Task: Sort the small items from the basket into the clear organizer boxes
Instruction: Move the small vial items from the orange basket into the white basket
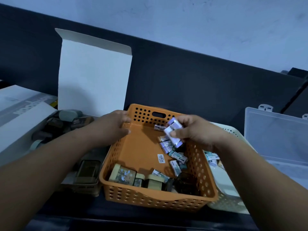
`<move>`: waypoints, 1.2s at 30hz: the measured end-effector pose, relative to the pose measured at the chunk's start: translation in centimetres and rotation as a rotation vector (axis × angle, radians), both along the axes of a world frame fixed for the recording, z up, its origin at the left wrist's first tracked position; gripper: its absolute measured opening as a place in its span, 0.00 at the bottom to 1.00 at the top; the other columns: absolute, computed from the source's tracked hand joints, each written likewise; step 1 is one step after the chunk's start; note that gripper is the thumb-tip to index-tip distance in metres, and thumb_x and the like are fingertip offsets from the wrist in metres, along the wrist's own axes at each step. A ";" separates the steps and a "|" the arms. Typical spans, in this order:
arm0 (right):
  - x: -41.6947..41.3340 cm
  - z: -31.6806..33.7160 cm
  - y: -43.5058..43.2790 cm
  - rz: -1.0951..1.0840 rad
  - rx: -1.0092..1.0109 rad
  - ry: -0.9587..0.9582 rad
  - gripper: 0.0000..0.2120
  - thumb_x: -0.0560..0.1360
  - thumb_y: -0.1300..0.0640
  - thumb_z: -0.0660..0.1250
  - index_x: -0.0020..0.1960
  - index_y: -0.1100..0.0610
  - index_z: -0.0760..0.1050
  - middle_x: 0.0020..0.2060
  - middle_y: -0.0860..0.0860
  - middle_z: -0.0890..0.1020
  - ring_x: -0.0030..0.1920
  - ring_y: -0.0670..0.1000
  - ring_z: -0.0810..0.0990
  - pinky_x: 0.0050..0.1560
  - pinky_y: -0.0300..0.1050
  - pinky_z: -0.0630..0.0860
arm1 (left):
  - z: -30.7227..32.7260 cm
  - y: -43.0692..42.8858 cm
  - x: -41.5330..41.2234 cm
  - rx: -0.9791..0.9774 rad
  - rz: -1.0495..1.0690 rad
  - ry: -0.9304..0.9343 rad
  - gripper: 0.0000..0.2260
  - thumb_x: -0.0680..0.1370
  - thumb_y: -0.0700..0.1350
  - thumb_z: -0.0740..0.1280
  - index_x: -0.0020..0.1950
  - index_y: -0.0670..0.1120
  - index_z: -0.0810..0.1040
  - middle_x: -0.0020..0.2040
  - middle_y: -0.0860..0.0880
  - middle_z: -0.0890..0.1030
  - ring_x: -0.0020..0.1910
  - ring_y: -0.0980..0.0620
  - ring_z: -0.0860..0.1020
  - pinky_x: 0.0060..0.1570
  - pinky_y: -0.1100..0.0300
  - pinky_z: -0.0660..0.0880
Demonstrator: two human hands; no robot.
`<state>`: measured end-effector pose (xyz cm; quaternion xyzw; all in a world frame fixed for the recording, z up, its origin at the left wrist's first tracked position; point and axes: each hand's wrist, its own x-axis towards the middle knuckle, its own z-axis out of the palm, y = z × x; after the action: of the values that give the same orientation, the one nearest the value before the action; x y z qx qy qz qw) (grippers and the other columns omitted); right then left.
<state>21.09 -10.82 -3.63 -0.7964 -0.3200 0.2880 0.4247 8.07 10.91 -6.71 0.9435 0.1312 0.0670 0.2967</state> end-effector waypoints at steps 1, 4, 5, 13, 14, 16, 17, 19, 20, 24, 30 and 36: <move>0.6 0.5 -0.7 -0.054 0.068 0.030 0.10 0.73 0.70 0.68 0.55 0.67 0.76 0.45 0.61 0.83 0.43 0.54 0.81 0.47 0.46 0.77 | -0.1 0.1 0.0 0.001 0.000 -0.002 0.17 0.79 0.47 0.64 0.68 0.51 0.72 0.73 0.56 0.63 0.56 0.58 0.69 0.50 0.60 0.67; 2.6 1.2 -3.4 -0.204 0.100 0.005 0.10 0.73 0.69 0.69 0.53 0.65 0.77 0.44 0.59 0.81 0.45 0.56 0.79 0.54 0.52 0.75 | -0.2 0.1 0.2 0.034 -0.005 -0.003 0.16 0.79 0.47 0.64 0.67 0.51 0.74 0.74 0.56 0.63 0.56 0.58 0.69 0.52 0.60 0.68; 3.3 1.0 -4.4 -0.249 0.079 -0.010 0.08 0.72 0.68 0.70 0.51 0.63 0.78 0.43 0.59 0.81 0.46 0.57 0.77 0.55 0.53 0.73 | -0.2 0.2 0.3 0.043 -0.007 -0.002 0.16 0.79 0.47 0.64 0.67 0.51 0.74 0.74 0.55 0.63 0.57 0.58 0.69 0.53 0.60 0.68; 5.4 -1.9 -7.2 -0.453 -0.258 -0.245 0.13 0.76 0.60 0.69 0.60 0.53 0.77 0.52 0.53 0.81 0.46 0.50 0.79 0.43 0.40 0.74 | -0.3 0.3 0.5 0.045 -0.013 0.006 0.15 0.79 0.47 0.64 0.66 0.52 0.75 0.73 0.56 0.64 0.59 0.57 0.71 0.53 0.60 0.70; 5.4 -2.0 -7.0 -0.450 -0.283 -0.305 0.16 0.76 0.60 0.68 0.64 0.54 0.76 0.56 0.53 0.80 0.50 0.52 0.78 0.46 0.41 0.74 | -0.4 0.4 0.5 0.042 -0.011 0.006 0.16 0.79 0.47 0.65 0.66 0.52 0.75 0.73 0.56 0.64 0.60 0.56 0.71 0.54 0.59 0.71; 5.0 -1.7 -6.1 -0.424 -0.291 -0.440 0.20 0.77 0.61 0.67 0.68 0.55 0.72 0.62 0.53 0.78 0.58 0.54 0.77 0.57 0.46 0.74 | -0.4 0.4 0.5 0.028 -0.010 0.001 0.15 0.78 0.47 0.65 0.66 0.52 0.76 0.73 0.56 0.64 0.60 0.56 0.72 0.54 0.59 0.72; 4.5 -1.3 -5.4 -0.394 -0.268 -0.502 0.21 0.77 0.60 0.67 0.69 0.55 0.71 0.63 0.52 0.78 0.60 0.53 0.77 0.60 0.48 0.73 | -0.4 0.4 0.4 0.022 -0.009 -0.002 0.15 0.78 0.47 0.65 0.66 0.52 0.76 0.73 0.57 0.64 0.59 0.57 0.72 0.53 0.59 0.71; 3.1 -0.5 -3.7 -0.282 -0.207 -0.597 0.21 0.77 0.59 0.67 0.69 0.53 0.72 0.63 0.49 0.77 0.62 0.50 0.75 0.60 0.46 0.71 | -0.4 0.4 0.4 0.016 -0.008 0.001 0.15 0.78 0.47 0.65 0.66 0.52 0.75 0.73 0.57 0.63 0.58 0.57 0.71 0.51 0.60 0.70; 2.2 -0.1 -2.6 -0.204 -0.190 -0.623 0.21 0.76 0.58 0.68 0.68 0.51 0.72 0.62 0.46 0.77 0.61 0.48 0.75 0.59 0.43 0.70 | -0.4 0.4 0.4 0.016 -0.010 0.002 0.15 0.79 0.47 0.65 0.66 0.52 0.75 0.73 0.56 0.63 0.58 0.57 0.71 0.51 0.60 0.69; 0.1 -0.6 1.5 0.159 -0.396 -0.666 0.22 0.74 0.57 0.71 0.67 0.48 0.73 0.58 0.42 0.76 0.58 0.45 0.74 0.58 0.42 0.71 | -0.4 0.4 0.4 0.002 0.008 0.012 0.18 0.79 0.47 0.65 0.69 0.50 0.72 0.75 0.56 0.60 0.65 0.53 0.70 0.55 0.59 0.67; 1.0 -2.5 5.2 0.351 -0.869 -0.667 0.17 0.72 0.60 0.70 0.59 0.51 0.75 0.51 0.49 0.79 0.49 0.48 0.77 0.42 0.41 0.72 | -0.5 0.5 0.1 0.017 0.023 0.007 0.20 0.79 0.48 0.64 0.72 0.50 0.69 0.76 0.56 0.57 0.70 0.54 0.65 0.59 0.60 0.66; 2.6 -2.7 6.2 0.321 -0.957 -0.570 0.35 0.68 0.57 0.74 0.72 0.49 0.64 0.61 0.50 0.74 0.60 0.54 0.73 0.62 0.52 0.73 | -0.7 0.7 -0.1 0.050 -0.004 0.014 0.22 0.80 0.49 0.63 0.73 0.49 0.66 0.78 0.54 0.55 0.74 0.53 0.59 0.69 0.57 0.59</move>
<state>23.65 -4.61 -6.35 -0.8873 -0.3728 0.2356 -0.1348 7.97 11.62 -7.39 0.9513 0.1297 0.0629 0.2724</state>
